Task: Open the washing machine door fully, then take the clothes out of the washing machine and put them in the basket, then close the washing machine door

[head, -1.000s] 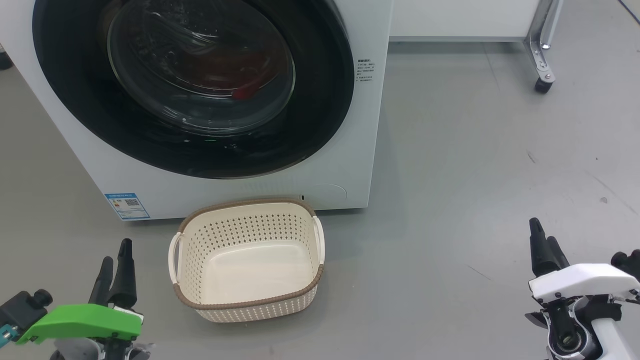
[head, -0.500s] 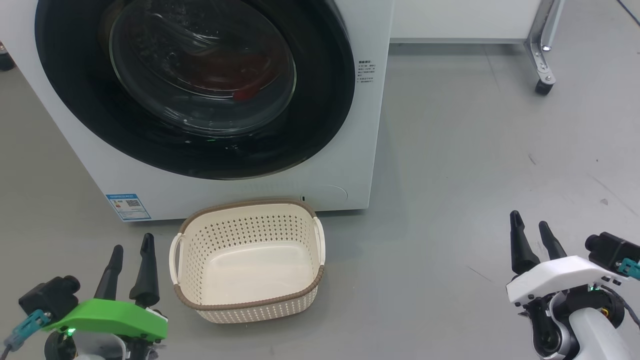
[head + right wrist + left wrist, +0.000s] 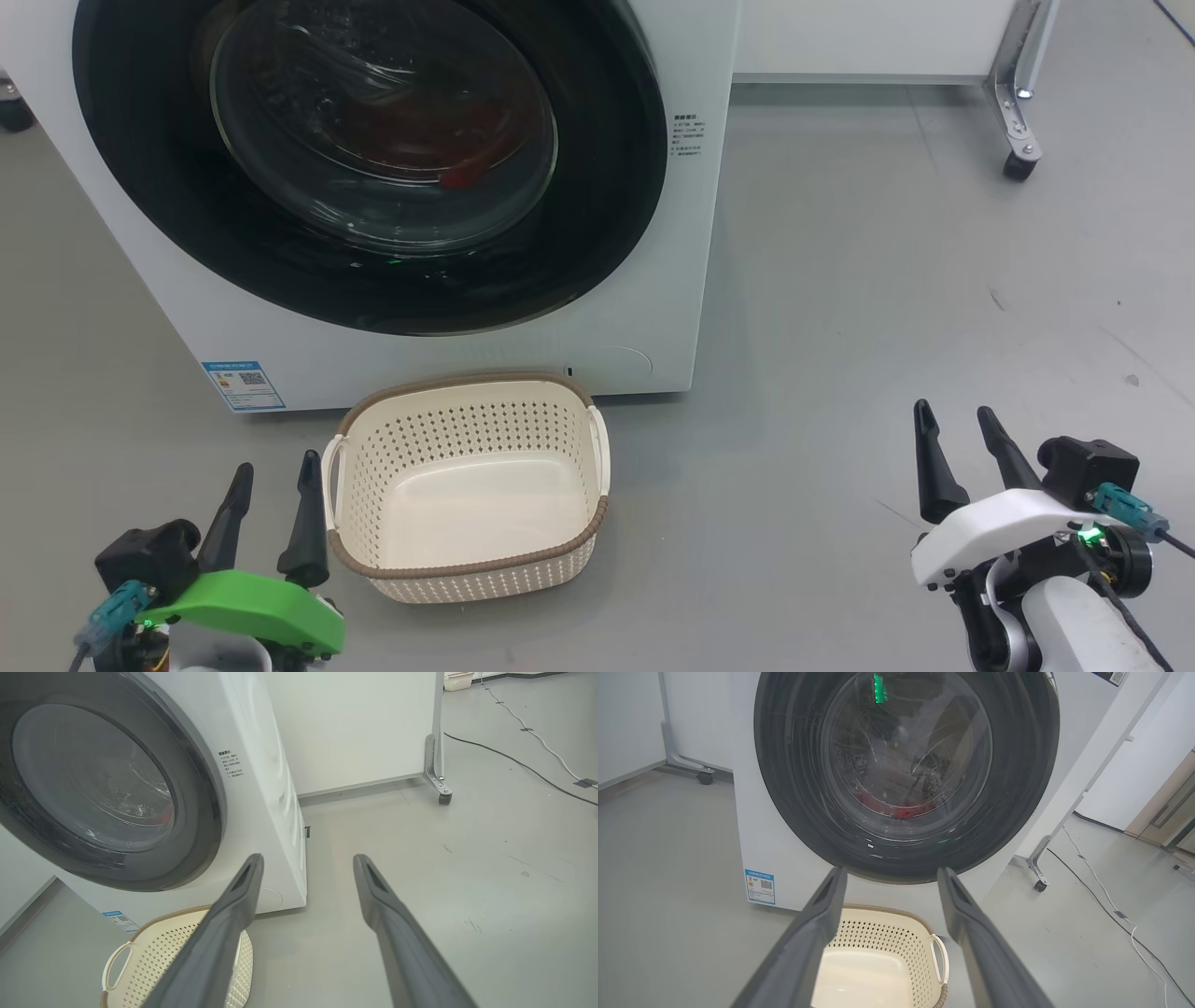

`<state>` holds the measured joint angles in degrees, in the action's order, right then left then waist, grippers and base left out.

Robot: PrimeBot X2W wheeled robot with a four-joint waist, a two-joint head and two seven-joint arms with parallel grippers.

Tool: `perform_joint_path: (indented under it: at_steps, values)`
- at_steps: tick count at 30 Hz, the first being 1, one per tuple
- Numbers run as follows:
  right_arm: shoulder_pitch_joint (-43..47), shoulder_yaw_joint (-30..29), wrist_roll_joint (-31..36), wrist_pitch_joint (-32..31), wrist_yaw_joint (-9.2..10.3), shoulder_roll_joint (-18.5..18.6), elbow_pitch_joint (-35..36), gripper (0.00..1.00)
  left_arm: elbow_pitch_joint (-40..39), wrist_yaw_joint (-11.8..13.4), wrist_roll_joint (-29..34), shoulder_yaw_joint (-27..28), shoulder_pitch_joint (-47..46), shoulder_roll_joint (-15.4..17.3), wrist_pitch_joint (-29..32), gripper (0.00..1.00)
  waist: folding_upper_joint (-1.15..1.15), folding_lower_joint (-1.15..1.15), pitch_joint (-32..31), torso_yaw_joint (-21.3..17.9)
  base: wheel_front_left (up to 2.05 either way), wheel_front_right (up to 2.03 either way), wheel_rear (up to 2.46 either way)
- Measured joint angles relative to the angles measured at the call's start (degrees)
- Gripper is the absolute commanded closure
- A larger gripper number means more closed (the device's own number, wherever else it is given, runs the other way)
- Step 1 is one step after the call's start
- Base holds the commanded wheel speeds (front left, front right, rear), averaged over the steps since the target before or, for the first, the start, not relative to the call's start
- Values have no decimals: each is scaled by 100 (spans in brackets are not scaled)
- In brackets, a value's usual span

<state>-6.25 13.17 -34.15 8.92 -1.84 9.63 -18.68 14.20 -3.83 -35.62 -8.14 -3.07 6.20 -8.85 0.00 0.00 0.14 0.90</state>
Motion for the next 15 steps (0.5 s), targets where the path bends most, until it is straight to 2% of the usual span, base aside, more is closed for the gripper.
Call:
perform_joint_path:
  at_steps: [15]
  values:
    - [-35, 298, 1102, 303, 58, 1, -134, 0, 346, 60, 990, -160, -1, -26, -316, 0, 0, 0, -20, 29, 0, 0, 0]
